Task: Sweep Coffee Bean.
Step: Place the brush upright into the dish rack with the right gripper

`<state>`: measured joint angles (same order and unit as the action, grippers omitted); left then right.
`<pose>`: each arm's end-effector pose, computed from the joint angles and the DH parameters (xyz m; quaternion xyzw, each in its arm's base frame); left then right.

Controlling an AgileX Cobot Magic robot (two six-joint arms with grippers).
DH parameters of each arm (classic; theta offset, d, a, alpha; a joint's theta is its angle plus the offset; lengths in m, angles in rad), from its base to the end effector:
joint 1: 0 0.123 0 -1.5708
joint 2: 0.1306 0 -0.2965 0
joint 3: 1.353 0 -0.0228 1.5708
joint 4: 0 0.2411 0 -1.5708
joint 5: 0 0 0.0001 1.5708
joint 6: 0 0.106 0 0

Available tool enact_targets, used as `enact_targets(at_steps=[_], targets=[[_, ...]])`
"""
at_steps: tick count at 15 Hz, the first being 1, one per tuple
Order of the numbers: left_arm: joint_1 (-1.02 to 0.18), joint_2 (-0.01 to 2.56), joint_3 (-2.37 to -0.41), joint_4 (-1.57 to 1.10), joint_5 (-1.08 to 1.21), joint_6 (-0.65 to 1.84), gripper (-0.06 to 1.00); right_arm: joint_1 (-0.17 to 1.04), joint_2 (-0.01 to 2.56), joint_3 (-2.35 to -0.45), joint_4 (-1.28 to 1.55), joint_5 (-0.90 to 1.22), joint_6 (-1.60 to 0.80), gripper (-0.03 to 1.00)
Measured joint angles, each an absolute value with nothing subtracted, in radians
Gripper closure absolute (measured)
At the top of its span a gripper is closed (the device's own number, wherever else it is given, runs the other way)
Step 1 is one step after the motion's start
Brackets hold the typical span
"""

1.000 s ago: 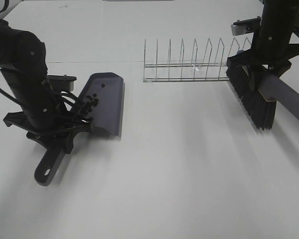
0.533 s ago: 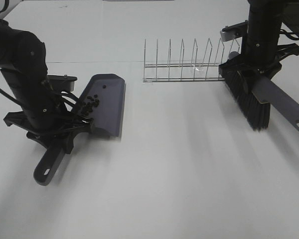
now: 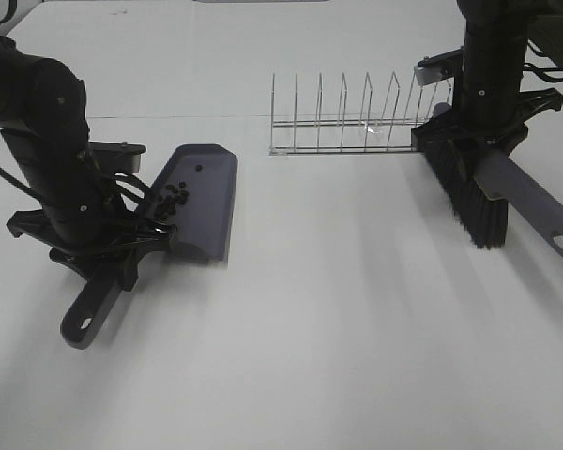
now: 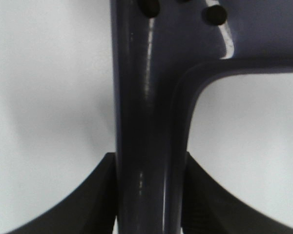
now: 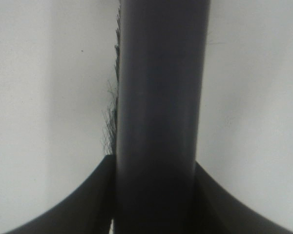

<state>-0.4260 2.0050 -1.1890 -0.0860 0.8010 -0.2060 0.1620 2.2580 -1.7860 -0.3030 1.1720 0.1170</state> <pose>0.3235 -0.1540 0.1242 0.0806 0.9960 -0.0363 0.0097 0.4502 0.0440 0.1545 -0.0799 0.9870 -0.1372 0.0262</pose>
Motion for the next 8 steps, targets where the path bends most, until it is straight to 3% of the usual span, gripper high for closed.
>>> enact_targets(at_steps=[8], targets=[[-0.426,2.005,-1.189,-0.086,0.801,-0.206,0.62,0.162,2.285,-1.847,-0.302,1.06,0.14,0.69]])
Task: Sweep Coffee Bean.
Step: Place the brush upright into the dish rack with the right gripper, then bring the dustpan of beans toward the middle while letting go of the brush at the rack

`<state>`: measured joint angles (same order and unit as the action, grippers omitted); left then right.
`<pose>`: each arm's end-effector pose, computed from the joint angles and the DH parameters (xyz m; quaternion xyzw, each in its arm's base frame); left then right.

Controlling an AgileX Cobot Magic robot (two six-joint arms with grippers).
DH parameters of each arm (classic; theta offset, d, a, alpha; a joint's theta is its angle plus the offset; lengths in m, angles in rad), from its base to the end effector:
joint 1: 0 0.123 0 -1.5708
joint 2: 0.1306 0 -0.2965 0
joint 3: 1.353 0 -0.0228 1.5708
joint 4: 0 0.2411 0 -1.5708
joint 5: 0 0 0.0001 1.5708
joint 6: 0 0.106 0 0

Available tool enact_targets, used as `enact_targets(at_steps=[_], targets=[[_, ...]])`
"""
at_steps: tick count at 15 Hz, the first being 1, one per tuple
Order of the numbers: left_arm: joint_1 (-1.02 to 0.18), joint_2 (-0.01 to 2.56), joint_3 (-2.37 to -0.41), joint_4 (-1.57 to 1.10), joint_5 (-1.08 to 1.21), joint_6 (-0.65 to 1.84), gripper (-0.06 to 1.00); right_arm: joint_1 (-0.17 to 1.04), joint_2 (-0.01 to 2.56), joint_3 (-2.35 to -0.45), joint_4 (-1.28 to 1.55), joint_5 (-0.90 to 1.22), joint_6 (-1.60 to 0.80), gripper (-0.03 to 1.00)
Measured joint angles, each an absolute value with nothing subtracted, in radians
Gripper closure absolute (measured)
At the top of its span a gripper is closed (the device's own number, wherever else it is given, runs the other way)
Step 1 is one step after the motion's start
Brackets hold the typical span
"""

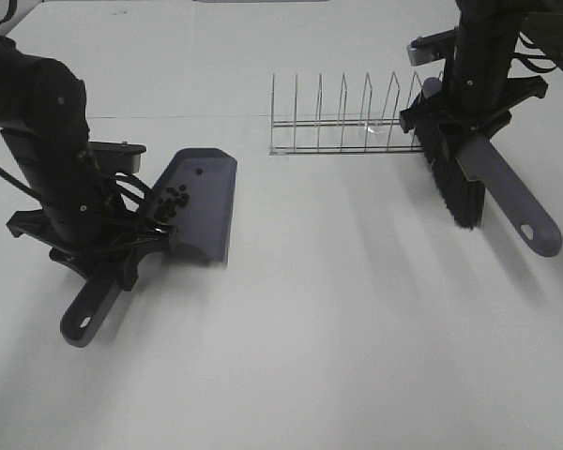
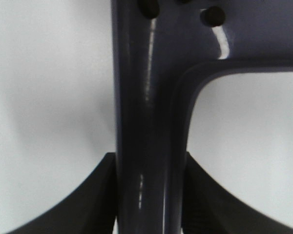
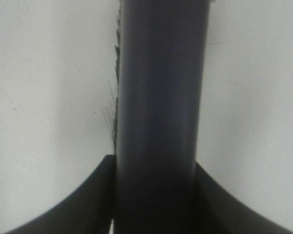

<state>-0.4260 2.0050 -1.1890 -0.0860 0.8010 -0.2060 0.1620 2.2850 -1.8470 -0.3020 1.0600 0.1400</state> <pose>0.3235 -0.1540 0.1242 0.0806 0.9960 -0.0363 0.0097 0.4724 0.0493 0.1577 -0.0737 0.9847 -0.1232 0.0987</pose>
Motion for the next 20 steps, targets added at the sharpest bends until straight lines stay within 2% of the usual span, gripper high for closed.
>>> enact_targets(at_steps=[8,15,16,19,20], targets=[[-0.426,2.005,-1.189,-0.086,0.801,-0.205,0.62,0.144,2.487,-2.248,-0.268,1.218,0.114,0.69],[-0.426,2.005,-1.189,-0.086,0.801,-0.205,0.62,0.109,2.513,-2.296,-0.205,1.209,0.113,0.66],[-0.426,2.005,-1.189,-0.086,0.801,-0.205,0.62,0.109,2.513,-2.296,-0.224,1.208,0.132,0.42],[-0.426,2.005,-1.189,-0.086,0.801,-0.205,0.62,0.109,2.484,-2.296,-0.269,1.211,0.148,0.19],[-0.426,2.005,-1.189,-0.086,0.798,-0.207,0.62,0.109,2.461,-2.296,-0.274,1.214,0.148,0.17]])
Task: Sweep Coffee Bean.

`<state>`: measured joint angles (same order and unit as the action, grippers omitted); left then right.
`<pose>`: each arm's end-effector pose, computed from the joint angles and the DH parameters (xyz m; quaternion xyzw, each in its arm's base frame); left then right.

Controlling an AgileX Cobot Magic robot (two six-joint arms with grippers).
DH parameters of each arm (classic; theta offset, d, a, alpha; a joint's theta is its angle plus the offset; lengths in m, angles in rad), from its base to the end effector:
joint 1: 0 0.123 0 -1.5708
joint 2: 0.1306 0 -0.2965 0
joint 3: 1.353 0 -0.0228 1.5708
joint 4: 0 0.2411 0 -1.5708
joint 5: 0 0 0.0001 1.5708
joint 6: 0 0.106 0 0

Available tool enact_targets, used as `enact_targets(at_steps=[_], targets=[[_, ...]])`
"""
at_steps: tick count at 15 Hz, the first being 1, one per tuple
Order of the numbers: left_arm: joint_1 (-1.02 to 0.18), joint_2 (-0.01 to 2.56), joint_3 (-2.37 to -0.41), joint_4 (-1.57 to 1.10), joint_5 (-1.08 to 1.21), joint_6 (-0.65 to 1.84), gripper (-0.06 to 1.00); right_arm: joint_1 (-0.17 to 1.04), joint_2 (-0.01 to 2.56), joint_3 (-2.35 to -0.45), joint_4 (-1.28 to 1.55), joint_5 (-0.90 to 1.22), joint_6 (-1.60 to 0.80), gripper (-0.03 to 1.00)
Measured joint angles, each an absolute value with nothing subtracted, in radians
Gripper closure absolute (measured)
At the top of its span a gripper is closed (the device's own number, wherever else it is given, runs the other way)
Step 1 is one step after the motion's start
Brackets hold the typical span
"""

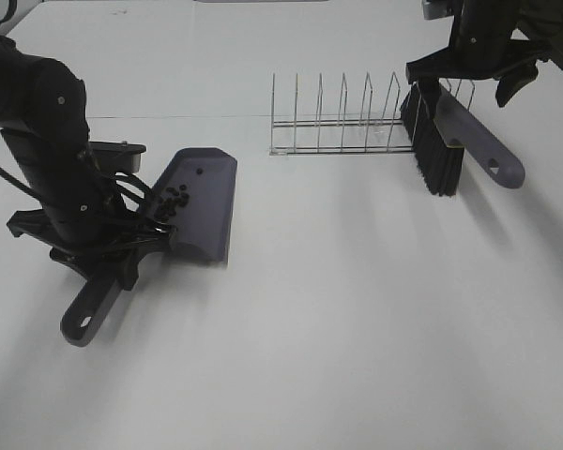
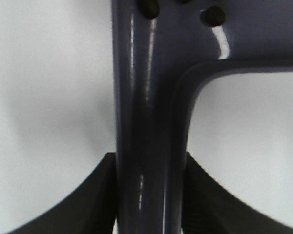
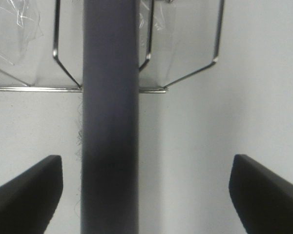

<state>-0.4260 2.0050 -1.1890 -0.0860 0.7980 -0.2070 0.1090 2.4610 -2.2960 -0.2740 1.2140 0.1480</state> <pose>0.3238 -0.1541 0.1242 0.0800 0.9961 -0.0367 0.0111 0.5241 0.0303 0.1837 -0.0103 0.9814 -0.1146 0.1537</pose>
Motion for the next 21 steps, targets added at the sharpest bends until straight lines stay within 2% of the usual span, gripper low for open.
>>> enact_targets(at_steps=[4,10,11,12,13,14,16,18,21], targets=[[-0.426,2.003,-1.189,-0.152,0.749,-0.216,0.62,0.115,2.362,-2.298,-0.267,1.217,0.148,0.16],[-0.426,2.041,-1.189,-0.205,0.702,-0.205,0.62,0.118,2.347,-2.298,-0.236,1.217,0.148,0.16],[-0.426,2.041,-1.189,-0.221,0.691,-0.205,0.6,0.118,2.347,-2.298,-0.227,1.217,0.148,0.16],[-0.426,2.041,-1.189,-0.23,0.688,-0.205,0.41,0.118,2.347,-2.298,-0.225,1.217,0.148,0.16],[-0.426,2.041,-1.189,-0.234,0.681,-0.205,0.35,0.118,2.347,-2.298,-0.224,1.217,0.148,0.16],[-0.426,2.041,-1.189,-0.234,0.678,-0.204,0.25,0.118,2.347,-2.298,-0.224,1.217,0.148,0.16],[-0.426,2.029,-1.189,-0.234,0.675,-0.201,0.2,0.118,2.347,-2.298,-0.223,1.217,0.148,0.16],[-0.426,1.962,-1.189,-0.216,0.676,-0.198,0.19,0.118,2.337,-2.298,-0.197,1.219,0.14,0.16],[-0.412,1.721,-1.189,-0.052,0.768,-0.198,0.19,0.118,2.283,-2.296,-0.114,1.219,0.101,0.16]])
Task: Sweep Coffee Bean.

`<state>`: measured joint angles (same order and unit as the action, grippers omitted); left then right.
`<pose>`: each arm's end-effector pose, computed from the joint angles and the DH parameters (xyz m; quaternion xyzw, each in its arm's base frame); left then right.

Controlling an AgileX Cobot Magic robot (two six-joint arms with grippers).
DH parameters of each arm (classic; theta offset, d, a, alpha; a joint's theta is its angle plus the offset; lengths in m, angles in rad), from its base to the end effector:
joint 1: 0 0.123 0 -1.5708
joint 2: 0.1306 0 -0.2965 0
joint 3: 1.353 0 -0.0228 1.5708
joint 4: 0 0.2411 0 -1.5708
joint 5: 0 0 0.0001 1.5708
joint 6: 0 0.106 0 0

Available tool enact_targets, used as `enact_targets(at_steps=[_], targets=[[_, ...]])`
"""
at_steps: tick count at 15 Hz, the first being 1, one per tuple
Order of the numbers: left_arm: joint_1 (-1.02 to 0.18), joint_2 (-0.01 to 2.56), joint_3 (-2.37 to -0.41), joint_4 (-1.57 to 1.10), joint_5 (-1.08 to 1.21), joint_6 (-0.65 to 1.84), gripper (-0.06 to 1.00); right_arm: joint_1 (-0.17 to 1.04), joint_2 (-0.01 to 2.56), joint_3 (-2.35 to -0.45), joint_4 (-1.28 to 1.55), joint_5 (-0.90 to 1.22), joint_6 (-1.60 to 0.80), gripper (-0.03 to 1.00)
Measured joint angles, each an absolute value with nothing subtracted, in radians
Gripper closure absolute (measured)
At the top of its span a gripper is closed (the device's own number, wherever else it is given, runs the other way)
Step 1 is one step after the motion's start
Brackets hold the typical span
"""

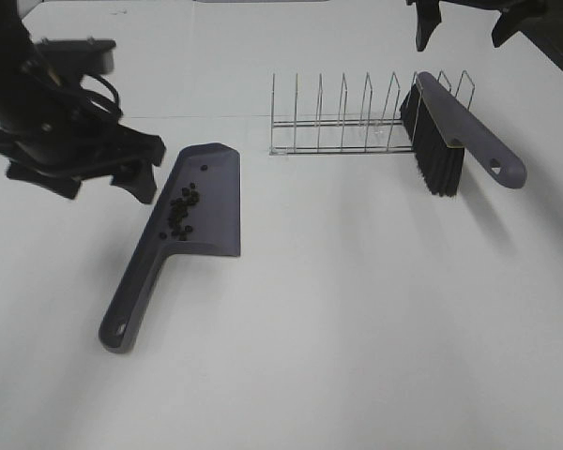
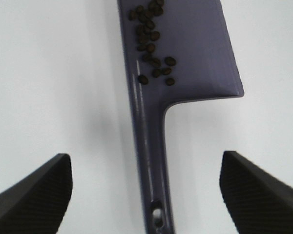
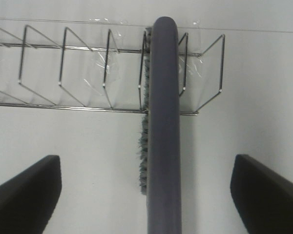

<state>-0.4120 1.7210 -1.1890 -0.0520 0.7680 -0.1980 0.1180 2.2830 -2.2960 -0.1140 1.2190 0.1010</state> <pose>0.3162 -0.1423 0.2255 0.0900 0.9797 -0.0736 0.1634 0.5029 0.0482 0.2723 -0.0154 0.9729 -0.0317 0.2286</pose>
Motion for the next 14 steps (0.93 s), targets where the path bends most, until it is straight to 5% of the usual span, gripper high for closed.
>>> enact_targets(at_steps=[4,10,14], targets=[[-0.383,1.452,-1.189,0.036,0.967,-0.203,0.19,0.118,2.123,-2.15,-0.066,1.218,0.064,0.16],[-0.383,1.044,-1.154,0.051,1.202,-0.203,0.19,0.118,1.726,-1.618,-0.011,1.217,0.018,0.16],[-0.383,0.641,-0.791,0.051,1.224,-0.202,0.19,0.118,1.336,-1.08,0.021,1.215,0.008,0.16]])
